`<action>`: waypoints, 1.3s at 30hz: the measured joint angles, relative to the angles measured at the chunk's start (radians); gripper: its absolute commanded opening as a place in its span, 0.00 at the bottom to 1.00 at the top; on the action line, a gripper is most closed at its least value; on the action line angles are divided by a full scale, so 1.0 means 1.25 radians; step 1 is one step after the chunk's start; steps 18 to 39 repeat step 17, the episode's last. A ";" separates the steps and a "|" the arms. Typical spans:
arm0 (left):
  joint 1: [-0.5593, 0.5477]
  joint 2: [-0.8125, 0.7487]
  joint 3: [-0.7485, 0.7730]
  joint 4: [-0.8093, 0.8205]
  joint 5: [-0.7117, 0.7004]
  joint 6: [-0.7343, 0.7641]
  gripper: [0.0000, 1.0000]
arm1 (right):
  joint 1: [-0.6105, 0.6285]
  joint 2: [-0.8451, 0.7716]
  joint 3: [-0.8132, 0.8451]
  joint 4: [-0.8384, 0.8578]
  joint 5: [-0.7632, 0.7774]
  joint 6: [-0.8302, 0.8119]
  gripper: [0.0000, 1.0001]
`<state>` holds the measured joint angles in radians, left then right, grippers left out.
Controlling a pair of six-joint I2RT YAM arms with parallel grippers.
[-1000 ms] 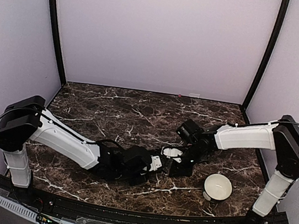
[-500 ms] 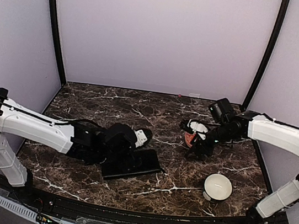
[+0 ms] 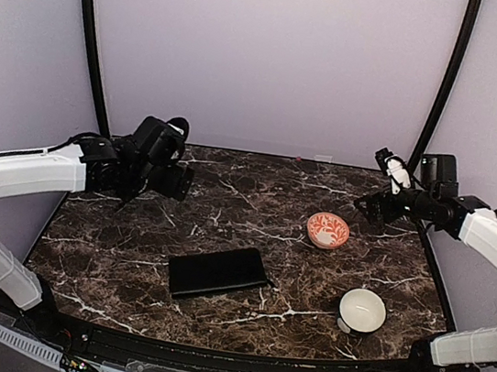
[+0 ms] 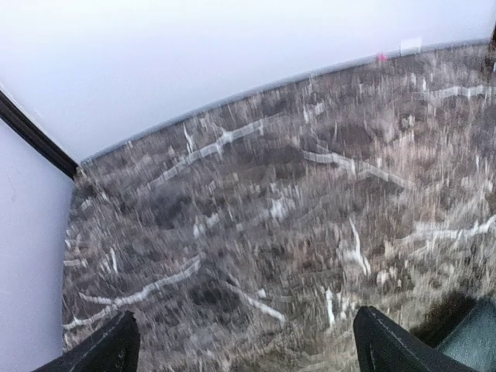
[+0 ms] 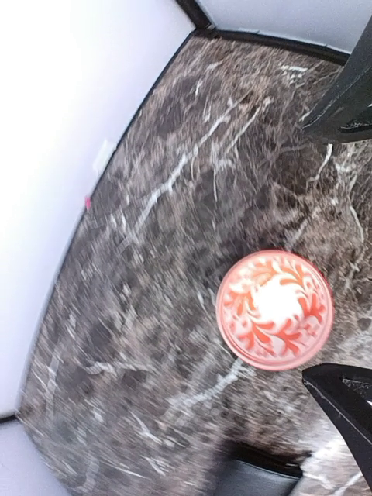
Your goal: Sort the hair-cutting tools
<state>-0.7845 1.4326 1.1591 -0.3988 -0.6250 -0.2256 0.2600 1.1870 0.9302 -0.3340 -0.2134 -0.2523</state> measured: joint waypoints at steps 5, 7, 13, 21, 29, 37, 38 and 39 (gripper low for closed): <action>0.013 -0.169 -0.162 0.305 -0.104 0.132 0.99 | -0.033 -0.012 0.012 0.074 0.099 0.112 1.00; 0.021 -0.205 -0.229 0.405 -0.132 0.177 0.99 | -0.036 -0.026 0.004 0.125 0.142 0.143 1.00; 0.068 -0.201 -0.298 0.479 -0.141 0.245 0.99 | -0.036 -0.035 -0.050 0.224 0.200 0.161 1.00; 0.076 -0.172 -0.282 0.472 -0.141 0.252 0.99 | -0.036 -0.034 -0.053 0.229 0.205 0.161 1.00; 0.076 -0.172 -0.282 0.472 -0.141 0.252 0.99 | -0.036 -0.034 -0.053 0.229 0.205 0.161 1.00; 0.076 -0.172 -0.282 0.472 -0.141 0.252 0.99 | -0.036 -0.034 -0.053 0.229 0.205 0.161 1.00; 0.076 -0.172 -0.282 0.472 -0.141 0.252 0.99 | -0.036 -0.034 -0.053 0.229 0.205 0.161 1.00; 0.076 -0.172 -0.282 0.472 -0.141 0.252 0.99 | -0.036 -0.034 -0.053 0.229 0.205 0.161 1.00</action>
